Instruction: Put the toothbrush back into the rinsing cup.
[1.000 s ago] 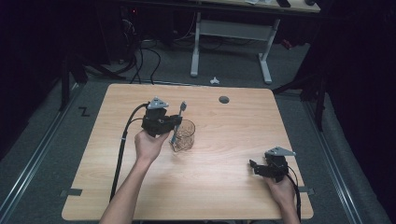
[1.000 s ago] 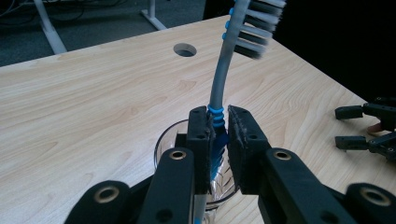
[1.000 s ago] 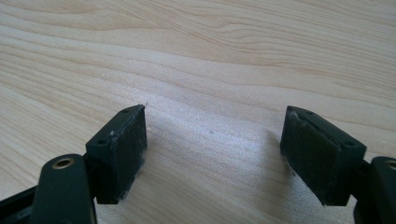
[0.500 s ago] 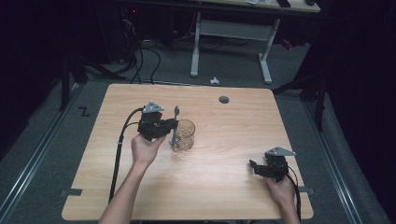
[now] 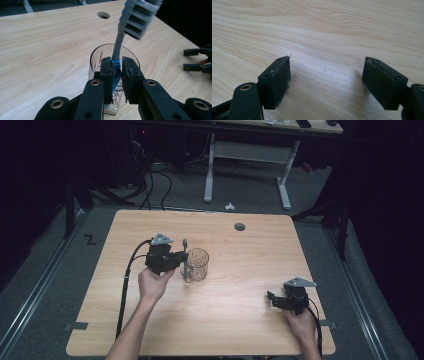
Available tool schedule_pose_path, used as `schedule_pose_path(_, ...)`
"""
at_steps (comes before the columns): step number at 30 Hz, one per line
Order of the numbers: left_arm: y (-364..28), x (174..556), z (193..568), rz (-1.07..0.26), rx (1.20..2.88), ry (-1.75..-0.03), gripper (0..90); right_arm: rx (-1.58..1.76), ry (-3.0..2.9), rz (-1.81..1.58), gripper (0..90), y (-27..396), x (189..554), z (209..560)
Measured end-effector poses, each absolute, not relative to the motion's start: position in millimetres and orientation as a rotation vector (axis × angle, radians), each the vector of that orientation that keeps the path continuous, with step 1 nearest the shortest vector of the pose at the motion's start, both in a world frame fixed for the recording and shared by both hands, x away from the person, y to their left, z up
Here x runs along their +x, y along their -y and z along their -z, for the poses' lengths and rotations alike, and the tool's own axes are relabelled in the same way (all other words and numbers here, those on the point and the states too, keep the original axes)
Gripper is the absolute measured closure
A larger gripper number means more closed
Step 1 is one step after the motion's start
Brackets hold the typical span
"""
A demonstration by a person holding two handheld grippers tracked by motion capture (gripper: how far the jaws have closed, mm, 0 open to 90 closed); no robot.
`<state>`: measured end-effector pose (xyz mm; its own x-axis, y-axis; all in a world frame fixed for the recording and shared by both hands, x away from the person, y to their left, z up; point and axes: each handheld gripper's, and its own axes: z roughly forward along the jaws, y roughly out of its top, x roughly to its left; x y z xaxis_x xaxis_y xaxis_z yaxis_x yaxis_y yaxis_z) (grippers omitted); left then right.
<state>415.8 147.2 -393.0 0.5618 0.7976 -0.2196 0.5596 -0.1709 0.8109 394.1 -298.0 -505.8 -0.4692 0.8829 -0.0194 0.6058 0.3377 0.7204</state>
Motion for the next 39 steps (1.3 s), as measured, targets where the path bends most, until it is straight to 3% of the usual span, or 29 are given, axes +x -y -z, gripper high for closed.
schedule_pose_path(34, -149.4, 413.5, 410.3, -0.303, 1.896, -1.148, 78.8, 1.31, -2.199, -0.92, 22.9, 298.0, 394.1, 505.8)
schedule_pose_path(39, -152.4, 411.6, 412.0, -0.31, 1.884, -1.153, 75.7, 1.31, -2.199, -0.921, 22.9, 298.0, 394.1, 505.8)
